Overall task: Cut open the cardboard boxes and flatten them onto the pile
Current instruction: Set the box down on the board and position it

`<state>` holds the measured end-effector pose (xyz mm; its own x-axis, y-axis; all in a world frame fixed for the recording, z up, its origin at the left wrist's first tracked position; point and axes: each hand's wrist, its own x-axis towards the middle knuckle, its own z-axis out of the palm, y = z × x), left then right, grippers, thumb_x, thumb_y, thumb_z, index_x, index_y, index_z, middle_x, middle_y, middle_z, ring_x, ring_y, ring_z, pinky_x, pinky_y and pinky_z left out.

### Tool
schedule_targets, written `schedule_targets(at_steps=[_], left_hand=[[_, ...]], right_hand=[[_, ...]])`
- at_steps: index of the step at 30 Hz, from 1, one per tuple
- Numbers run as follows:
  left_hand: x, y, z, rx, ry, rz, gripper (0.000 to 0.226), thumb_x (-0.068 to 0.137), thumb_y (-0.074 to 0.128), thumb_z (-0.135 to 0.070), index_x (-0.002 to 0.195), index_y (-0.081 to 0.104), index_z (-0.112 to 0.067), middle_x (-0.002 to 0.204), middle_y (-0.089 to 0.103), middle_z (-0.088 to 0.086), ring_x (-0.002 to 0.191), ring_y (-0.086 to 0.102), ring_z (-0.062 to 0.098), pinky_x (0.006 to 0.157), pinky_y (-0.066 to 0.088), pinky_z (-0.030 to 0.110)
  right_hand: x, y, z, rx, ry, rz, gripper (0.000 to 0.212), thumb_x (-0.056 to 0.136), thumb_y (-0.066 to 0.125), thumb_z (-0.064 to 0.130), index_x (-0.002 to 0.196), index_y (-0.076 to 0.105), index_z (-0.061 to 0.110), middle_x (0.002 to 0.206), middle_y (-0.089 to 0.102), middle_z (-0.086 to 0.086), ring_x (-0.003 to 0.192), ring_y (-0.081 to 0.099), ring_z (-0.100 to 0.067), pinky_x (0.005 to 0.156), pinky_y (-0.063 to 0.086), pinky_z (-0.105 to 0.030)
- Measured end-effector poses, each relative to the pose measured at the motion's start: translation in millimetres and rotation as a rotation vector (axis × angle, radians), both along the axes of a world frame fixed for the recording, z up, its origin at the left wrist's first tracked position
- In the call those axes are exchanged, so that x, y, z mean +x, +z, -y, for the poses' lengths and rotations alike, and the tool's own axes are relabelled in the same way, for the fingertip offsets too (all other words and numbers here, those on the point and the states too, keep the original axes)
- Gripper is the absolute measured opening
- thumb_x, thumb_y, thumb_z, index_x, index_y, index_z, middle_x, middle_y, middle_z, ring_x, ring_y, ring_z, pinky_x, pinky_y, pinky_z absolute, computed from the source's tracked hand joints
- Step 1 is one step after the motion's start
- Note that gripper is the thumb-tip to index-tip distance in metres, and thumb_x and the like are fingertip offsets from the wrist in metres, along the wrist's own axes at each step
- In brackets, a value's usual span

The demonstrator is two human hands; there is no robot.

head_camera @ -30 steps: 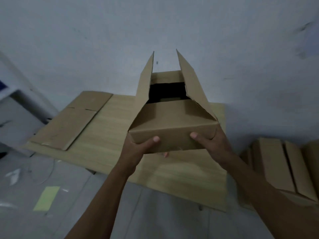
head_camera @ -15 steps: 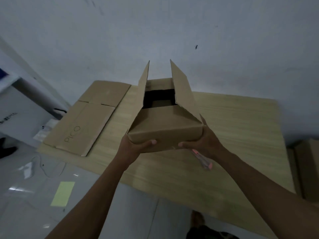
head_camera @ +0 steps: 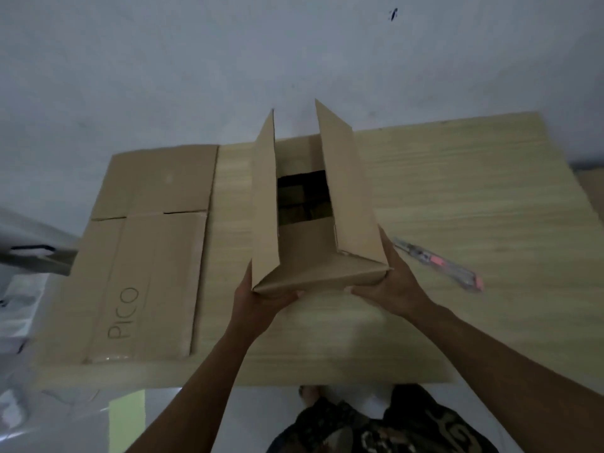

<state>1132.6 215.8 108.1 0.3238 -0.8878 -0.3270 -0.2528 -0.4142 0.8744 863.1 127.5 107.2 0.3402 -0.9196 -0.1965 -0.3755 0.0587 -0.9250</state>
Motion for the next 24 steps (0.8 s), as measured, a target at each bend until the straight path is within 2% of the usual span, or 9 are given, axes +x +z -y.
schedule_targets(at_steps=[2, 6, 10, 12, 14, 16, 18, 21, 24], left_hand=[[16, -6, -2, 0.006, -0.020, -0.003, 0.093, 0.058, 0.099, -0.028, 0.139, 0.054, -0.014, 0.121, 0.072, -0.006, 0.113, 0.068, 0.011, 0.096, 0.058, 0.037], [34, -14, -8, 0.000, -0.116, -0.030, 0.101, 0.059, 0.096, -0.029, 0.145, 0.047, -0.016, 0.125, 0.070, -0.008, 0.116, 0.066, 0.007, 0.097, 0.056, 0.031], [51, -12, -5, 0.027, -0.280, 0.030, 0.110, 0.060, 0.098, -0.028, 0.153, 0.039, -0.021, 0.130, 0.061, -0.023, 0.118, 0.055, -0.014, 0.100, 0.048, 0.014], [66, -3, 4, 0.069, -0.409, 0.048, 0.119, 0.060, 0.097, -0.039, 0.158, 0.029, -0.031, 0.144, 0.053, -0.023, 0.132, 0.048, -0.006, 0.111, 0.043, 0.025], [79, 15, 15, 0.129, -0.479, -0.004, 0.129, 0.057, 0.091, -0.045, 0.161, 0.014, -0.038, 0.158, 0.035, -0.019, 0.145, 0.035, 0.005, 0.117, 0.034, 0.038], [84, 37, 26, 0.161, -0.521, -0.084, 0.126, 0.067, 0.087, -0.034, 0.162, 0.004, -0.037, 0.163, 0.024, -0.017, 0.147, 0.028, 0.005, 0.114, 0.033, 0.037], [82, 57, 35, 0.220, -0.530, -0.232, 0.119, 0.071, 0.083, -0.032, 0.161, 0.006, -0.039, 0.160, 0.027, -0.022, 0.145, 0.034, 0.008, 0.110, 0.041, 0.038], [68, 72, 43, 0.294, -0.404, -0.455, 0.110, 0.059, 0.078, -0.056, 0.154, 0.023, -0.045, 0.150, 0.044, -0.020, 0.136, 0.047, 0.014, 0.105, 0.046, 0.049], [52, 70, 49, 0.282, -0.267, -0.362, 0.114, 0.060, 0.063, -0.087, 0.157, 0.022, -0.043, 0.161, 0.037, 0.001, 0.143, 0.040, 0.030, 0.110, 0.040, 0.056]], right_hand=[[14, -6, -10, 0.037, -0.034, -0.023, 0.135, 0.056, 0.099, 0.029, 0.160, 0.013, 0.032, 0.154, 0.041, 0.012, 0.138, 0.039, 0.002, 0.107, 0.036, -0.011], [26, -20, -29, 0.118, -0.059, -0.066, 0.134, 0.060, 0.095, 0.029, 0.162, 0.009, 0.025, 0.154, 0.045, 0.005, 0.136, 0.045, -0.002, 0.111, 0.042, -0.027], [18, -18, -31, 0.103, 0.014, -0.209, 0.111, 0.079, 0.081, 0.003, 0.162, 0.009, 0.021, 0.153, 0.042, 0.008, 0.133, 0.046, -0.002, 0.101, 0.041, -0.012], [11, -11, -29, 0.129, -0.018, -0.253, 0.090, 0.086, 0.065, -0.009, 0.159, 0.023, 0.023, 0.143, 0.048, 0.013, 0.126, 0.051, -0.005, 0.087, 0.039, 0.001], [8, -5, -26, 0.196, -0.169, -0.188, 0.061, 0.093, 0.053, -0.013, 0.147, 0.049, 0.014, 0.133, 0.059, 0.004, 0.120, 0.059, -0.015, 0.076, 0.044, -0.001], [13, 7, -23, 0.295, -0.364, -0.037, 0.039, 0.100, 0.044, -0.003, 0.125, 0.067, 0.017, 0.123, 0.069, -0.001, 0.115, 0.065, -0.018, 0.076, 0.050, -0.012], [26, 23, -19, 0.438, -0.471, 0.106, 0.032, 0.106, 0.040, 0.017, 0.108, 0.071, 0.027, 0.108, 0.073, 0.005, 0.099, 0.068, -0.012, 0.073, 0.051, -0.024], [38, 29, -12, 0.609, -0.532, 0.231, 0.028, 0.106, 0.039, 0.037, 0.101, 0.067, 0.033, 0.098, 0.068, 0.007, 0.089, 0.061, -0.011, 0.077, 0.048, -0.031], [38, 33, -9, 0.671, -0.525, 0.302, 0.031, 0.095, 0.055, 0.054, 0.111, 0.070, 0.032, 0.109, 0.072, 0.004, 0.104, 0.062, -0.015, 0.088, 0.044, -0.035]])
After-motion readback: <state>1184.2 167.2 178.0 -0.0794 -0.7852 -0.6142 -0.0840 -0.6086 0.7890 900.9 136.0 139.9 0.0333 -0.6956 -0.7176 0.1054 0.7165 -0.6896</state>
